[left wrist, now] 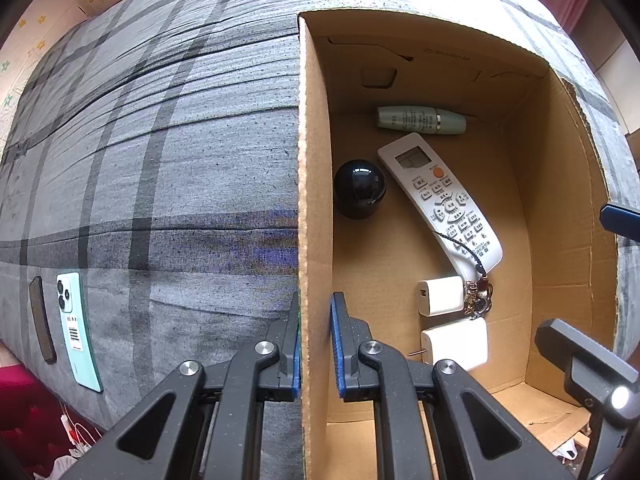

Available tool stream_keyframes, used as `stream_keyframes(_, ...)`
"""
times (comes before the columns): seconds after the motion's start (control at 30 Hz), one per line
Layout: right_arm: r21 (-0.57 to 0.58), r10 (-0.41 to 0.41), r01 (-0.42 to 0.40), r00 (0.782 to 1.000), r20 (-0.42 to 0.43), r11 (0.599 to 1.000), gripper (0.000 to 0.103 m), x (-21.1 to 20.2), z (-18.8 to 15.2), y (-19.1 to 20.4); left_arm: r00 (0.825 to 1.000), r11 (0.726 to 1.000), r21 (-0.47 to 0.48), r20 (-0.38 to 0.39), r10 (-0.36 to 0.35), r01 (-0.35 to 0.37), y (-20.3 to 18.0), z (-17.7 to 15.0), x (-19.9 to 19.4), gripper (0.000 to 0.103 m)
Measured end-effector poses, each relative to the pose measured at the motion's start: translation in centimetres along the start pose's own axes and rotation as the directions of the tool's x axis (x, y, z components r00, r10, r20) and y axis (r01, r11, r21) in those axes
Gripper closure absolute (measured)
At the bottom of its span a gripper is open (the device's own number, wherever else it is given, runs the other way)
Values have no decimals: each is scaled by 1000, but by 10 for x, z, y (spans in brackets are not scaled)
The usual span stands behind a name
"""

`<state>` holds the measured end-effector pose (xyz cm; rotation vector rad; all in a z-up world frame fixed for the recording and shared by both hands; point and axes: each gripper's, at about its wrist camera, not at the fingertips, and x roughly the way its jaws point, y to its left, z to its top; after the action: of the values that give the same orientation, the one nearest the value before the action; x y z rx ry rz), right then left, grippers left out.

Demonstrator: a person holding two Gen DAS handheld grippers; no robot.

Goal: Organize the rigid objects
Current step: 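Move the right gripper out to the blue key fob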

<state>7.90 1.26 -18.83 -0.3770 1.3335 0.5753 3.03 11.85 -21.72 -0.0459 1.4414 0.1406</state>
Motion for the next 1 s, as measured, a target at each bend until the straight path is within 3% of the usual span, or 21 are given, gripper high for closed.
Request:
stream_keyframes(0.43, 70, -29, 24, 997, 70, 997, 0, -31, -2, -25, 1000, 1000, -5, -2, 2, -2, 0, 0, 0, 91)
stream_keyframes(1.0, 202, -138, 125, 989, 55, 971, 0, -43, -16, -99, 1000, 1000, -4, 0, 8, -8, 0, -1, 0, 91)
